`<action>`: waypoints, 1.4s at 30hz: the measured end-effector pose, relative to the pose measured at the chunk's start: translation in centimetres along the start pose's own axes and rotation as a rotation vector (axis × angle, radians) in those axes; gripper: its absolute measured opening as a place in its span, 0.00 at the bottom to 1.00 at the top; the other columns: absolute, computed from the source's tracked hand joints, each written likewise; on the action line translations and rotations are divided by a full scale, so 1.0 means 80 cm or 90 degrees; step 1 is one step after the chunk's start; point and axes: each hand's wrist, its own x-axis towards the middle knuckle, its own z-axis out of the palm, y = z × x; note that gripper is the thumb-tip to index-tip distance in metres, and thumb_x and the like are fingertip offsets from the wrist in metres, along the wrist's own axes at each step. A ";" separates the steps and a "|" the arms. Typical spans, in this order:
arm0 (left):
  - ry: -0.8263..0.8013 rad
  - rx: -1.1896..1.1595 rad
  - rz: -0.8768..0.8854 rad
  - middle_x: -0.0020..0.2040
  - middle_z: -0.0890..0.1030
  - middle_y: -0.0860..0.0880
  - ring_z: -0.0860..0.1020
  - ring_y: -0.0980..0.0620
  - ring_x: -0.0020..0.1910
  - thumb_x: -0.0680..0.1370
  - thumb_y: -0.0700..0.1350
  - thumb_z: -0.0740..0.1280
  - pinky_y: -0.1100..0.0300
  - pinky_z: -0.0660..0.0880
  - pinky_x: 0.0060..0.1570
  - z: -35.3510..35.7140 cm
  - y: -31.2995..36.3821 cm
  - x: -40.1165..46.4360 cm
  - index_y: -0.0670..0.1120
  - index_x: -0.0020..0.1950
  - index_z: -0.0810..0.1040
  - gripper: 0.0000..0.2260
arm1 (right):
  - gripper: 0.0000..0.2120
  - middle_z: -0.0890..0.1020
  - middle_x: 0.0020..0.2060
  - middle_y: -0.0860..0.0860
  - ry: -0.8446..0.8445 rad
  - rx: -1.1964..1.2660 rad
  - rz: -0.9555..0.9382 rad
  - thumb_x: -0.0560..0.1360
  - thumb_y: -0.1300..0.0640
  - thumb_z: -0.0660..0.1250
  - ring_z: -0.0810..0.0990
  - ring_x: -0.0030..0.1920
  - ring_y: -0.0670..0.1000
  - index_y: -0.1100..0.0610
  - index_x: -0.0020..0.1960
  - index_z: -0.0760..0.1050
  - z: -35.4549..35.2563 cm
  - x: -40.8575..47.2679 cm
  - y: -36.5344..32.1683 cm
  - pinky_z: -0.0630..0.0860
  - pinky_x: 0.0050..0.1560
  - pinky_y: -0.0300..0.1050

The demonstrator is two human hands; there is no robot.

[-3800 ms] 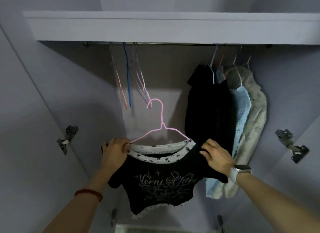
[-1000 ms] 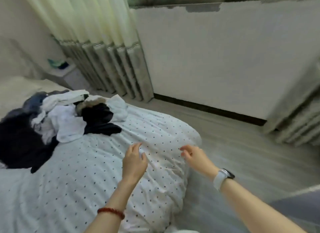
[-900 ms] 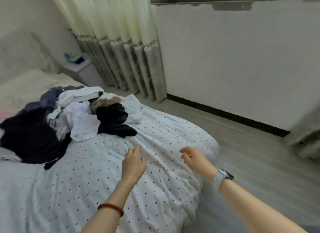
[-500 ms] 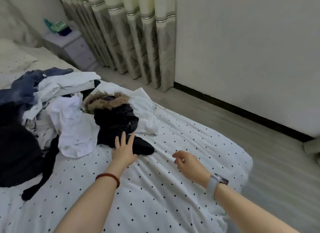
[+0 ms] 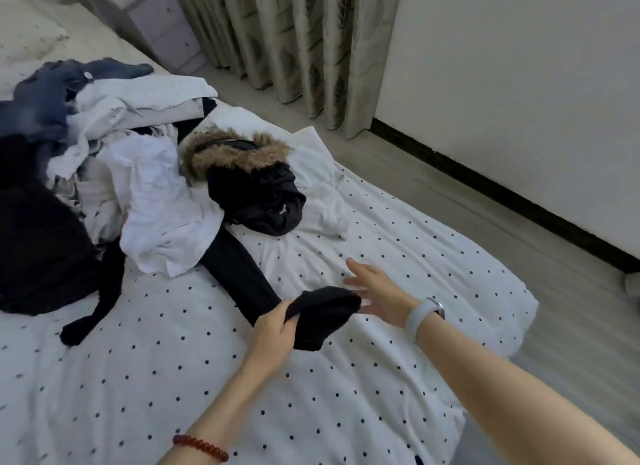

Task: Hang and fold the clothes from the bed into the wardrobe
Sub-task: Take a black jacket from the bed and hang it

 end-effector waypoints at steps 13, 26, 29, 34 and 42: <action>-0.010 0.032 0.335 0.41 0.71 0.55 0.70 0.57 0.45 0.72 0.36 0.60 0.67 0.68 0.50 0.039 -0.007 -0.112 0.46 0.43 0.70 0.05 | 0.10 0.81 0.41 0.52 -0.242 -0.247 0.073 0.79 0.54 0.62 0.79 0.40 0.49 0.60 0.53 0.75 0.093 0.005 0.041 0.77 0.46 0.41; 0.039 0.567 0.005 0.77 0.37 0.45 0.38 0.39 0.75 0.74 0.40 0.65 0.39 0.49 0.71 0.015 -0.041 0.008 0.54 0.76 0.37 0.43 | 0.06 0.77 0.41 0.51 0.250 -0.733 -0.014 0.80 0.58 0.51 0.77 0.42 0.55 0.51 0.51 0.65 -0.100 -0.089 0.125 0.67 0.35 0.44; 0.018 0.620 0.007 0.77 0.43 0.47 0.39 0.41 0.75 0.76 0.37 0.63 0.39 0.40 0.70 0.023 -0.025 0.040 0.55 0.76 0.48 0.35 | 0.06 0.76 0.39 0.50 0.312 -0.741 0.060 0.78 0.61 0.52 0.75 0.38 0.53 0.51 0.49 0.63 -0.131 -0.112 0.147 0.65 0.30 0.42; -0.049 0.384 0.108 0.60 0.76 0.49 0.74 0.46 0.58 0.77 0.36 0.56 0.54 0.67 0.59 0.053 0.032 0.038 0.49 0.67 0.69 0.19 | 0.11 0.80 0.49 0.52 0.314 -0.573 0.011 0.78 0.62 0.53 0.79 0.48 0.55 0.50 0.52 0.69 -0.148 -0.118 0.166 0.75 0.44 0.47; -0.212 0.105 0.063 0.55 0.75 0.53 0.76 0.50 0.50 0.79 0.44 0.58 0.56 0.70 0.48 0.092 0.069 -0.049 0.51 0.60 0.66 0.11 | 0.33 0.73 0.61 0.54 0.094 -0.457 -0.056 0.76 0.56 0.65 0.73 0.59 0.51 0.52 0.75 0.51 -0.086 -0.106 0.151 0.68 0.56 0.38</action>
